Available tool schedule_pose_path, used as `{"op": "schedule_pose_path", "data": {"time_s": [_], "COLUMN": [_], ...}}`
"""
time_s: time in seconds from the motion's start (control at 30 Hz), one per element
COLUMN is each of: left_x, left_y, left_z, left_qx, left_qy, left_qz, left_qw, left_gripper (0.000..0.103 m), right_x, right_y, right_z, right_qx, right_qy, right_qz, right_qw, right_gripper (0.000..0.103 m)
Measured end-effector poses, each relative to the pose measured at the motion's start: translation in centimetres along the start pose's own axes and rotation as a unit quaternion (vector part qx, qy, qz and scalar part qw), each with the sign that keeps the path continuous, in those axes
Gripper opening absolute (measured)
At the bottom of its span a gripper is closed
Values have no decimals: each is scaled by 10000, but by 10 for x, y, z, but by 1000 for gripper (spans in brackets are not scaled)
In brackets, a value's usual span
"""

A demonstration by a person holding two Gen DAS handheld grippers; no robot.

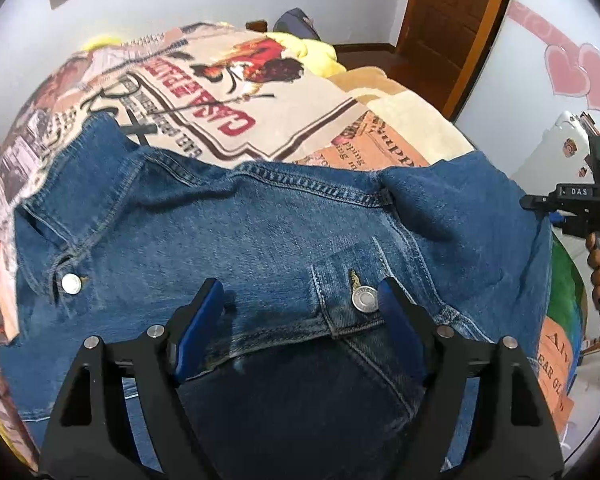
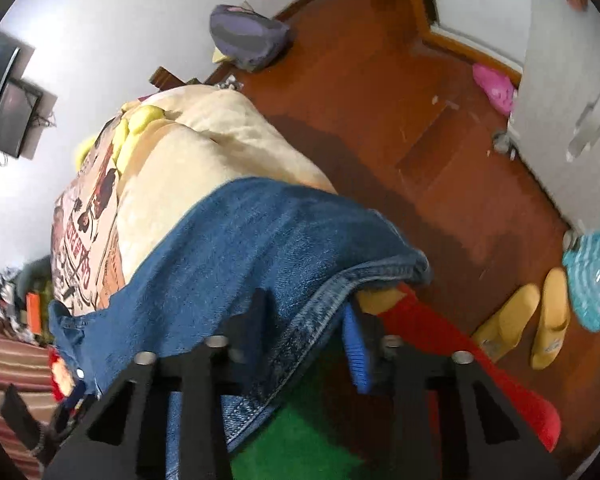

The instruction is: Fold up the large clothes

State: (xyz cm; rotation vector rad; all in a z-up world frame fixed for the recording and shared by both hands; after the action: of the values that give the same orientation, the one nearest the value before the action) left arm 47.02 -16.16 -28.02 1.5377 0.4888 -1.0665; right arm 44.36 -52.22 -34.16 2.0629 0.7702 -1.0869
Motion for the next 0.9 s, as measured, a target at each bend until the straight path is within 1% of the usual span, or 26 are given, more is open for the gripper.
{"op": "schedule_pose_path", "data": {"time_s": [0.03,0.07,0.23,0.33,0.47,0.57,0.67,0.73,0.83,0.9], "left_x": [-4,-9,-37,-57,-83,-104,-125,-135,-154,-163], "left_y": [0,0,0,1,1,-2,-9,-15,-26,-34], "left_z": [0,-1,-10,-19,-37,-55,-76,-88,-109,-121], "left_qx": [16,26,3,-12,-150,-299,-468,-550,-692,-783], "left_qy": [6,13,37,119,187,255,356,410,559,630], "left_qz": [32,72,304,489,724,893,1031,1091,1197,1244], "left_qw": [10000,10000,9995,9987,9971,9952,9929,9917,9888,9871], "left_gripper": [79,79,79,79,79,79,79,79,79,79], "right_x": [-5,-10,-45,-71,-104,-121,-125,-121,-109,-95], "right_y": [2,3,8,6,-4,-23,-48,-70,-103,-130], "right_z": [-7,-12,-55,-94,-160,-216,-268,-303,-342,-366], "right_qx": [-101,-155,-633,-900,-1415,-1869,-2235,-2470,-2705,-2882], "right_qy": [-12,0,156,498,964,1287,1584,1751,1909,1980], "right_qz": [67,120,546,750,946,1001,902,778,566,331], "right_qw": [9999,9998,9964,9919,9807,9688,9575,9499,9419,9363], "right_gripper": [18,16,14,14,13,13,13,13,13,13]}}
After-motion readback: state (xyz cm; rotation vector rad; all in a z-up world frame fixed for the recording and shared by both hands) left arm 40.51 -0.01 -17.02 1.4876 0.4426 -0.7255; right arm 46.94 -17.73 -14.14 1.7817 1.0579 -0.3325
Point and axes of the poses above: each gripper's, at about its wrist camera, not at the fingertips, and x roughly the way its jaws point, z to its right, y to its top, the point moved 10 cm from there along x, roughly the way its jaws point, and after that the axes turned 3 degrees about z, right-handed, at the moved point
